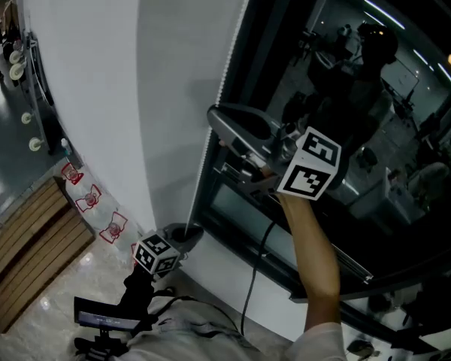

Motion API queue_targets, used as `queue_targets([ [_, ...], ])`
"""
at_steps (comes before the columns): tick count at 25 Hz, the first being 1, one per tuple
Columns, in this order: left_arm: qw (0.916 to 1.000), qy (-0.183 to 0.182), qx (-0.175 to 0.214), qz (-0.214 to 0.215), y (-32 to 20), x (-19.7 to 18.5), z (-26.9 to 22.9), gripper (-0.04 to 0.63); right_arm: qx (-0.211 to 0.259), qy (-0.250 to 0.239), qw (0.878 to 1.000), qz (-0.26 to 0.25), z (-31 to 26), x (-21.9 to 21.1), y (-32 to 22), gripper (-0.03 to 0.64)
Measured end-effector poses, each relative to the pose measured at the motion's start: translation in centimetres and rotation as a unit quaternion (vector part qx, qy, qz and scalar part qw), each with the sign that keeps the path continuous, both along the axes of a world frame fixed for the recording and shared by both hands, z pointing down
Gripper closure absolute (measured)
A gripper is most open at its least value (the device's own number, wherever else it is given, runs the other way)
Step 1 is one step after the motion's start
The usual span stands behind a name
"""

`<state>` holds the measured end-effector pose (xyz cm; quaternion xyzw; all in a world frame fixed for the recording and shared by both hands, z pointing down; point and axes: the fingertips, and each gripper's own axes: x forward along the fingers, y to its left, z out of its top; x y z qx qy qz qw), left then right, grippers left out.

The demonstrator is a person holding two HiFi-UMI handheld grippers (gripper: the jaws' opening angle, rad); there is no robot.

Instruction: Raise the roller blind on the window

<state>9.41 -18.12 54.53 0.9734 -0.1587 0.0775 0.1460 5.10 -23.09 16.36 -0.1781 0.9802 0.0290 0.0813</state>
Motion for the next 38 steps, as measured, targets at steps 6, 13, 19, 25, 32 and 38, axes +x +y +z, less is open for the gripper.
queue_targets([
  [6, 1.0, 0.001, 0.006, -0.004, -0.4, -0.2, -0.2, 0.597, -0.019, 0.024, 0.999, 0.01, 4.0, 0.1, 0.5, 0.612],
  [13, 1.0, -0.001, 0.007, 0.0, -0.2, 0.0, -0.3, 0.597, -0.06, 0.064, 0.996, 0.014, 11.1, -0.6, 0.7, 0.614],
  [19, 1.0, -0.002, 0.008, 0.001, -0.3, 0.0, -0.6, 0.597, -0.094, 0.101, 0.99, 0.026, 16.7, -0.6, 0.7, 0.614],
  [25, 1.0, -0.003, 0.007, 0.001, -0.3, -0.1, -0.3, 0.597, -0.154, 0.139, 0.978, 0.034, 25.0, -0.8, 1.3, 0.614],
  [32, 1.0, -0.005, 0.008, -0.002, -0.4, -0.2, -0.2, 0.597, -0.205, 0.15, 0.967, 0.032, 31.2, -1.5, 2.4, 0.614],
  [38, 0.9999, 0.003, 0.01, 0.001, -0.4, 0.0, -0.4, 0.597, -0.199, 0.126, 0.972, 0.02, 30.2, -1.4, 3.0, 0.612],
])
